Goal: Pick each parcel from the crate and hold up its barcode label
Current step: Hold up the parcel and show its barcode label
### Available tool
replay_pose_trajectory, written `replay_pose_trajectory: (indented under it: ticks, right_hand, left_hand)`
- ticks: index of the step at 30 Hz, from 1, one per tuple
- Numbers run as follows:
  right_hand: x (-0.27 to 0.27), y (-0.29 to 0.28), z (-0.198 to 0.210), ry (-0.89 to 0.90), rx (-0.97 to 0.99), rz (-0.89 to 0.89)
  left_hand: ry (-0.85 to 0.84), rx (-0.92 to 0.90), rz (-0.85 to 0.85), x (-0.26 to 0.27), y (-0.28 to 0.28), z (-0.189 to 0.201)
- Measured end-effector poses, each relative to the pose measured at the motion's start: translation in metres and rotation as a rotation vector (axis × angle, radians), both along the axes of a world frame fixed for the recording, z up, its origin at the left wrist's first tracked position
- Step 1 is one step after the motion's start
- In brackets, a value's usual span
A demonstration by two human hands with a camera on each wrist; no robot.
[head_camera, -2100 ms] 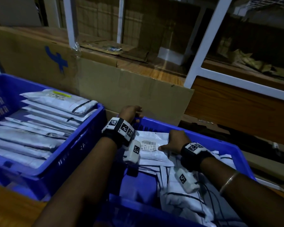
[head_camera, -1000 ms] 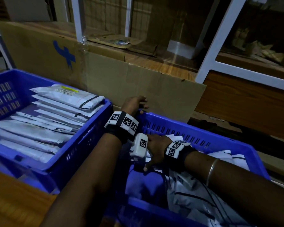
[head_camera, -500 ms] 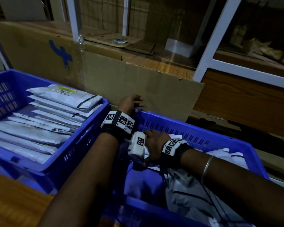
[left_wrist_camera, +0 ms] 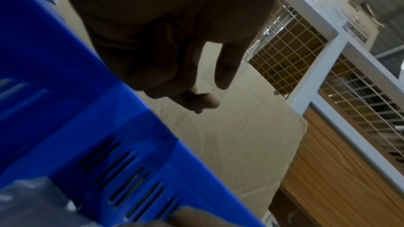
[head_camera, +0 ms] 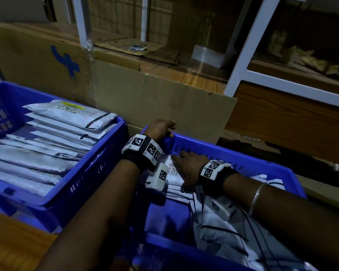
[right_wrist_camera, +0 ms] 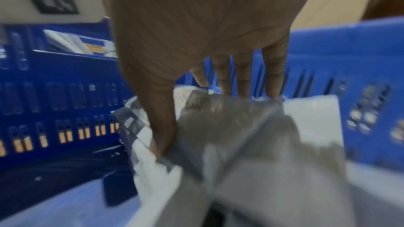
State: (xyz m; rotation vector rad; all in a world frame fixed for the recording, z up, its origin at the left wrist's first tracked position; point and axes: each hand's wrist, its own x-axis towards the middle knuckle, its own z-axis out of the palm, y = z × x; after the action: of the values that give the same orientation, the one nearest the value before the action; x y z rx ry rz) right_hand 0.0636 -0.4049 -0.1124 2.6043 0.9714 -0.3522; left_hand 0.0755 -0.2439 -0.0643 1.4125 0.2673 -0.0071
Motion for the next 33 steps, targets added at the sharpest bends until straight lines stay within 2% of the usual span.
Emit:
replay_pose_trajectory:
  ticks: [5, 11, 16, 18, 21, 27, 33]
  right_hand:
    - [-0.001, -0.007, 0.004, 0.138, 0.217, -0.07]
    - [0.004, -0.037, 0.038, 0.113, 0.353, -0.161]
    - [0.001, -0.09, 0.059, 0.124, 0.305, -0.295]
    - [-0.002, -0.108, 0.059, 0.132, 0.246, -0.354]
    - [-0.006, -0.125, 0.055, 0.152, 0.189, -0.421]
    - [-0.002, -0.137, 0.048, 0.147, 0.184, -0.523]
    - [0.006, -0.135, 0.035, 0.093, 0.165, -0.611]
  left_hand:
    - [-0.038, 0.069, -0.003, 0.001, -0.006, -0.006]
    - [-0.03, 0.164, -0.108, 0.002, -0.021, -0.016]
    - [0.009, 0.457, -0.258, -0.012, -0.034, -0.012]
    - [0.016, 0.52, -0.336, -0.015, -0.04, -0.012]
    - [0.043, 0.522, -0.394, -0.017, -0.048, -0.016]
    - [0.053, 0.625, -0.408, -0.024, -0.054, -0.024]
    - [0.07, 0.615, -0.389, -0.018, -0.055, -0.038]
